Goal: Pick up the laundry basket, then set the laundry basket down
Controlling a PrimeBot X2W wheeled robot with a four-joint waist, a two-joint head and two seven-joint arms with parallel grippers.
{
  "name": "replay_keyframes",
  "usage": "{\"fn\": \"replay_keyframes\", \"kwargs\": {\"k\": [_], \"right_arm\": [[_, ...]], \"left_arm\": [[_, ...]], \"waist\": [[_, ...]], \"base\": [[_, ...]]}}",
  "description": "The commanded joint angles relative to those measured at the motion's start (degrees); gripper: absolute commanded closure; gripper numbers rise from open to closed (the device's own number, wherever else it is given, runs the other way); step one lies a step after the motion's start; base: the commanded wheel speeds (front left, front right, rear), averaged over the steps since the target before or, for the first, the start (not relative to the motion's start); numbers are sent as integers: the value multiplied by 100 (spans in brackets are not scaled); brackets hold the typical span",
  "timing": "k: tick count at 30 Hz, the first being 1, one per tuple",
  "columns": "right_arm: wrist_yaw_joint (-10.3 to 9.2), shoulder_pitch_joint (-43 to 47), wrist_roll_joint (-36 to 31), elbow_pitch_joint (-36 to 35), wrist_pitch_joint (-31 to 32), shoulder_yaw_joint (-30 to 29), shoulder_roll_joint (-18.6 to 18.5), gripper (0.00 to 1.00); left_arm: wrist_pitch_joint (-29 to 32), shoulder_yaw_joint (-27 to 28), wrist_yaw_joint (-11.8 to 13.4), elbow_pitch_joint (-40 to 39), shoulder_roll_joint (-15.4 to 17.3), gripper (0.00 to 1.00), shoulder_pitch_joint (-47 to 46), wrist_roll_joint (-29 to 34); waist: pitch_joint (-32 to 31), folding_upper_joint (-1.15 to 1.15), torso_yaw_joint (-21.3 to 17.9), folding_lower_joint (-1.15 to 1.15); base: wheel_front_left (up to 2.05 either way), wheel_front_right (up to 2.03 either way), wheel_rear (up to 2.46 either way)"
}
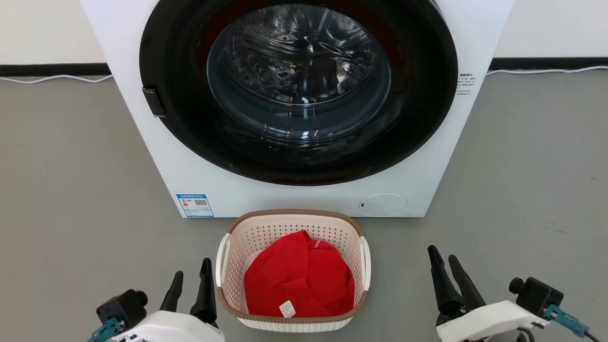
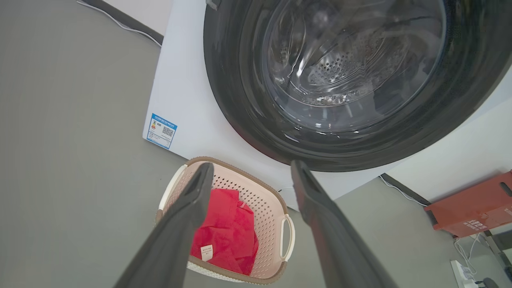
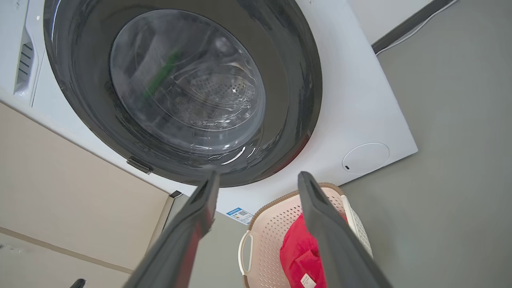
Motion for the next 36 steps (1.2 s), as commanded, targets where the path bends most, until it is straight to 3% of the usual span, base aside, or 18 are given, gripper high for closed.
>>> {"fn": "replay_keyframes", "kwargs": {"k": [1, 36], "right_arm": [[26, -271, -196, -129, -104, 138, -35, 0], [38, -388, -2277, -21, -671, 632, -47, 0]], "left_arm": [[-81, 62, 75, -178, 62, 0, -105, 204], [-652, -458, 666, -506, 79, 0, 135, 2427]], "waist": [[3, 0, 1, 0], [64, 0, 43, 0]], "base": [[0, 0, 0], [0, 0, 0]]}}
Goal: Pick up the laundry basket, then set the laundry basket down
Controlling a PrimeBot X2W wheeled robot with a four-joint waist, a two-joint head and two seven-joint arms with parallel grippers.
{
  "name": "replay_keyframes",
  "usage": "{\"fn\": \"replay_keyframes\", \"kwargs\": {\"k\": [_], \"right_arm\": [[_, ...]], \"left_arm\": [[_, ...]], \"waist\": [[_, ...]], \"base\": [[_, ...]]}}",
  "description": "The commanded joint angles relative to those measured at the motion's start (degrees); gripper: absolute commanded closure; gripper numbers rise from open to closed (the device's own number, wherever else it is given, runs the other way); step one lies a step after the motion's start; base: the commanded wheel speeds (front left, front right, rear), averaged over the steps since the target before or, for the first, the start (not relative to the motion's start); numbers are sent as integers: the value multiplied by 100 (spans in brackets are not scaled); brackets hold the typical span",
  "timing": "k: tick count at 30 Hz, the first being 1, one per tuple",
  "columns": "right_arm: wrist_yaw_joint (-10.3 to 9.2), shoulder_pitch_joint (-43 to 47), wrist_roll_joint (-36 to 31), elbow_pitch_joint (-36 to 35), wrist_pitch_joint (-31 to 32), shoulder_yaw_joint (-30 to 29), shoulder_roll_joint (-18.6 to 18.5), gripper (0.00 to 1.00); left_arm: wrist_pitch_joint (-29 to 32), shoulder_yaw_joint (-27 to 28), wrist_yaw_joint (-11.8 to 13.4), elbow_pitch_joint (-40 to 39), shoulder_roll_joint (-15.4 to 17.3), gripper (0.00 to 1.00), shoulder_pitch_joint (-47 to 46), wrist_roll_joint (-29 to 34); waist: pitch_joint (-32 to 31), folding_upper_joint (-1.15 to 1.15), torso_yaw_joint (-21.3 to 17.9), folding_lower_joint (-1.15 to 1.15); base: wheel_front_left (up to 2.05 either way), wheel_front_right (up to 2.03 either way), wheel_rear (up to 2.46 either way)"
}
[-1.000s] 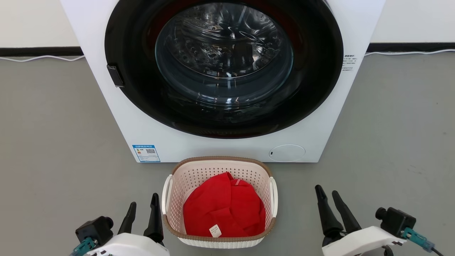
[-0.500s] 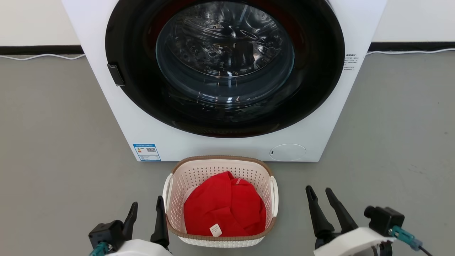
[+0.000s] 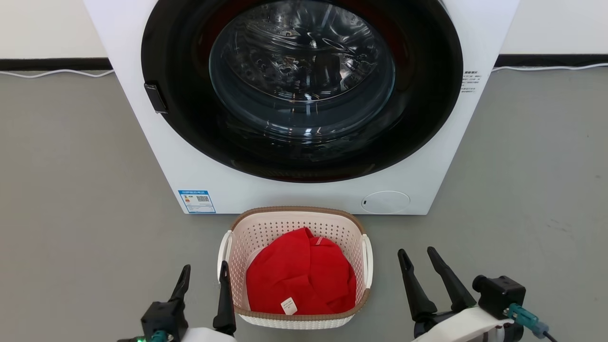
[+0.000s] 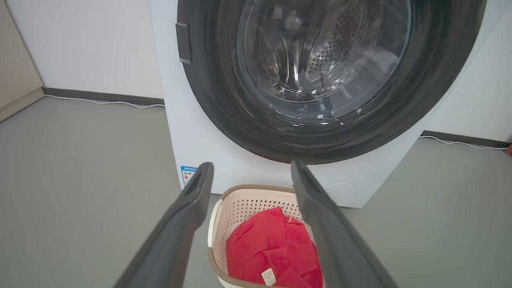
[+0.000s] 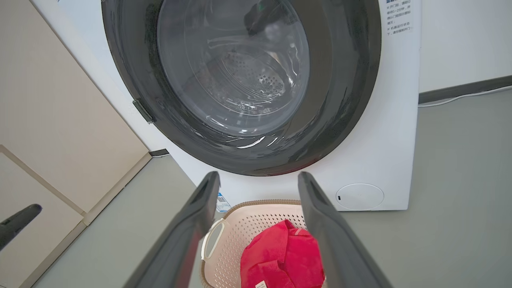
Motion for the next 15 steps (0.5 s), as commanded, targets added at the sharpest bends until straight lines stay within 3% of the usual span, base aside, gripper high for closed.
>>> {"fn": "replay_keyframes", "kwargs": {"k": [1, 15], "right_arm": [[38, -264, -212, -125, -125, 147, -8, 0], [43, -338, -1132, -85, -372, 437, -14, 0]], "left_arm": [[-104, 96, 93, -216, -9, 0, -98, 253], [-353, -121, 315, -383, -28, 0, 6, 1113]], "waist": [[5, 0, 3, 0], [44, 0, 14, 0]], "base": [[0, 0, 0], [0, 0, 0]]}}
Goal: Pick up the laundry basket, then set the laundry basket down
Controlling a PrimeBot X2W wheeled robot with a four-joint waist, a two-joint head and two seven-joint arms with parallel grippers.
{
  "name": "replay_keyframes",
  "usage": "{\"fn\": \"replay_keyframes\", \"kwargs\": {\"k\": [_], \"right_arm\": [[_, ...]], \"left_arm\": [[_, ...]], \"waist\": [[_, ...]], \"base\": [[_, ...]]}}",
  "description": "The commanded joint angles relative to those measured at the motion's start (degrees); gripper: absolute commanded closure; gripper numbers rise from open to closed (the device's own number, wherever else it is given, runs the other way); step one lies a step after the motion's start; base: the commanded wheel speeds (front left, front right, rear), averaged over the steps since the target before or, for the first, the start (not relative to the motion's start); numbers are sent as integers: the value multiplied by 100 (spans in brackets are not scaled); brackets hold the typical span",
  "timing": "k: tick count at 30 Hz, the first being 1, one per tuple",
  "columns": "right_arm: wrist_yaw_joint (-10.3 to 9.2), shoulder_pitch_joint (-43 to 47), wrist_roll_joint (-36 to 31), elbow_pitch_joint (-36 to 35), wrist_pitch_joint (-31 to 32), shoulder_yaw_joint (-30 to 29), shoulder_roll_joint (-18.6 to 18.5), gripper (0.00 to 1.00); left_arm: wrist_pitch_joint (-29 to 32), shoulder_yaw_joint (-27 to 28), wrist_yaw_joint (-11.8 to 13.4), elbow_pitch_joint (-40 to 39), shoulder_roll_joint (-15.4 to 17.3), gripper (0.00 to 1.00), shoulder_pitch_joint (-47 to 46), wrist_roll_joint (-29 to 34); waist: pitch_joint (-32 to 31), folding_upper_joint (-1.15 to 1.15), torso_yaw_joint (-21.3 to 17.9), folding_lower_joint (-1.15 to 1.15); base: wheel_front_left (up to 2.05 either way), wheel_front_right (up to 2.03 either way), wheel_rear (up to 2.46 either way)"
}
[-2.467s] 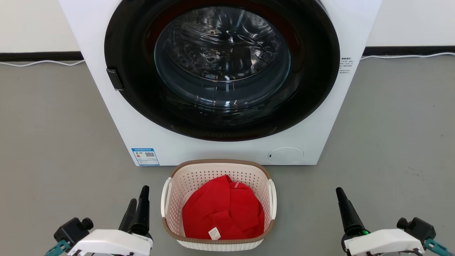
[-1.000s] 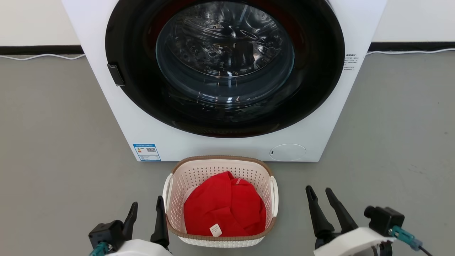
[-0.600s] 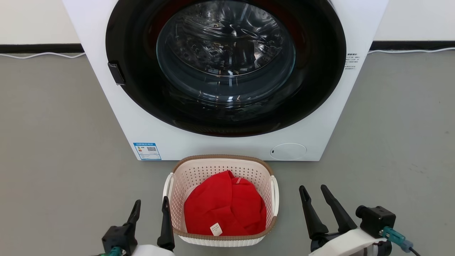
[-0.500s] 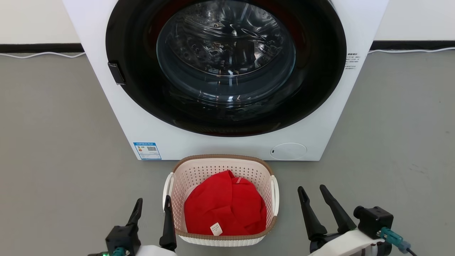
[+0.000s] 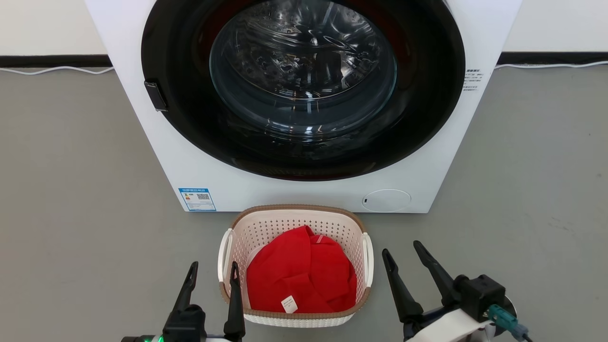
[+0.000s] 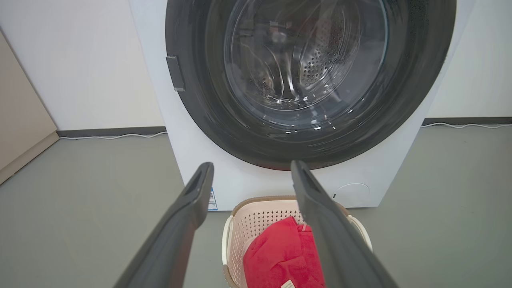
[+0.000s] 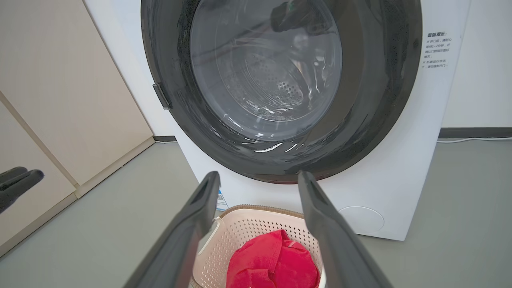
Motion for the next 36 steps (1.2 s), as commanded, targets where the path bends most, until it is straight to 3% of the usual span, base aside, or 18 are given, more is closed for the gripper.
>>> {"fn": "replay_keyframes", "kwargs": {"k": [1, 36], "right_arm": [[42, -210, -160, -113, -99, 185, 1, 0], [42, -181, -23, 37, -99, -117, 1, 0]], "left_arm": [[-79, 121, 71, -179, -31, 0, -71, 120], [-79, 294, 66, -123, -64, 0, -20, -596]], "waist": [[-1, 0, 0, 0], [-58, 0, -16, 0]], "base": [[0, 0, 0], [0, 0, 0]]}}
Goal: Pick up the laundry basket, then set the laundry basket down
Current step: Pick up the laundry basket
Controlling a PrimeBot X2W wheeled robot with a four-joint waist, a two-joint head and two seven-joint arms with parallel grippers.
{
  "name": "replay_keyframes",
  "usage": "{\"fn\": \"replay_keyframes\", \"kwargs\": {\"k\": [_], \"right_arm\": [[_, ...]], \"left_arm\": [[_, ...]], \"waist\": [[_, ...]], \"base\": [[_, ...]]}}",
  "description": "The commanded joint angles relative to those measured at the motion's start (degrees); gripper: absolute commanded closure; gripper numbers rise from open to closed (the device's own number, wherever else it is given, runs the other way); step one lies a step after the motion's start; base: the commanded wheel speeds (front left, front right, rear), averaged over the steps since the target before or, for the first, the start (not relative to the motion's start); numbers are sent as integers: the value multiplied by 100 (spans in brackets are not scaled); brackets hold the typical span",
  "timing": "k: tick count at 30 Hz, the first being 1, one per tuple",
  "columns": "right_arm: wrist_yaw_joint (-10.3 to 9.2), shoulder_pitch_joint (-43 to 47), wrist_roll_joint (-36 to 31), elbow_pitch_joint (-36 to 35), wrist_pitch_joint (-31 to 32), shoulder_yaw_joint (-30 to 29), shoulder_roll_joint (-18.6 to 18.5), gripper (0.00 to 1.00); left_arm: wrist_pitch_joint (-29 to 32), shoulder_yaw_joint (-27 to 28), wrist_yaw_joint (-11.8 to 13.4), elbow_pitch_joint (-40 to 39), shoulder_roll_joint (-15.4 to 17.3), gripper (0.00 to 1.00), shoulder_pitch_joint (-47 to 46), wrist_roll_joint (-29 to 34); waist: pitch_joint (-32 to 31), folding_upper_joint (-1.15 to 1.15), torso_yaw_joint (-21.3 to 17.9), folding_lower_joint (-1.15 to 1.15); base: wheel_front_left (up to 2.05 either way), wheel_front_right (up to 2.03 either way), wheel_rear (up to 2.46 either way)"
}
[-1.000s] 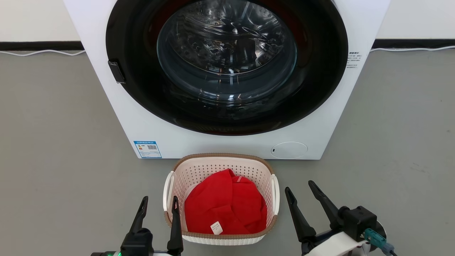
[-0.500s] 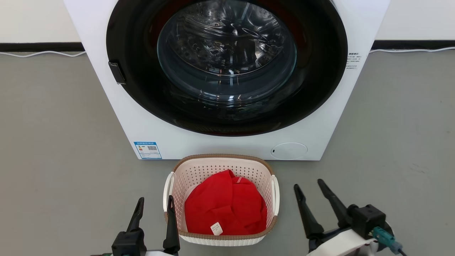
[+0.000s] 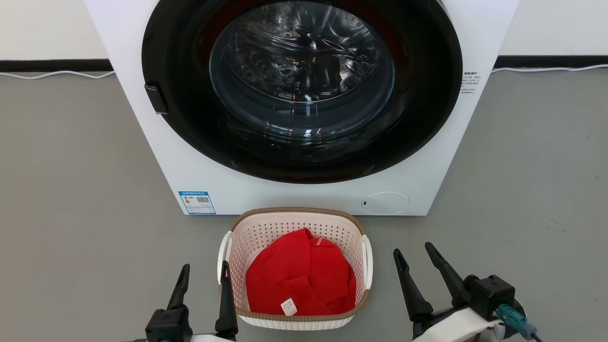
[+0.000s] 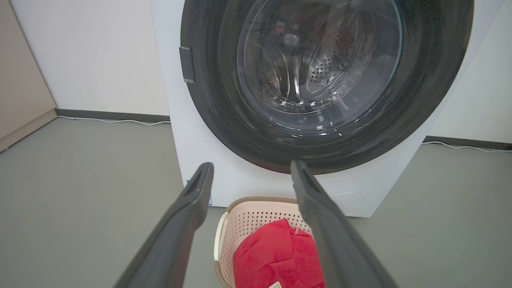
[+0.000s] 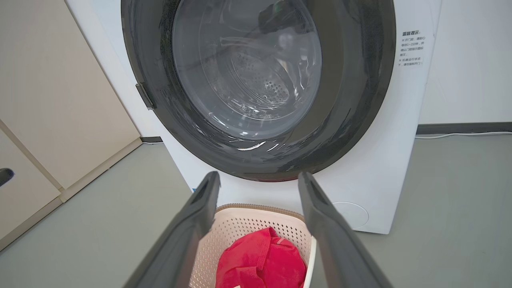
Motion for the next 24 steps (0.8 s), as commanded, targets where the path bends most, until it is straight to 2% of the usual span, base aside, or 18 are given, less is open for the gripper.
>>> {"fn": "replay_keyframes", "kwargs": {"k": [1, 24], "right_arm": [[41, -193, 54, -120, -81, 125, 6, 0], [41, -195, 38, -129, -81, 83, 6, 0]], "left_arm": [[-61, 199, 57, -116, -43, 0, -59, -71], [-61, 261, 20, -37, -43, 0, -96, -110]], "waist": [[3, 0, -3, 0], [58, 0, 6, 0]], "base": [[0, 0, 0], [0, 0, 0]]}}
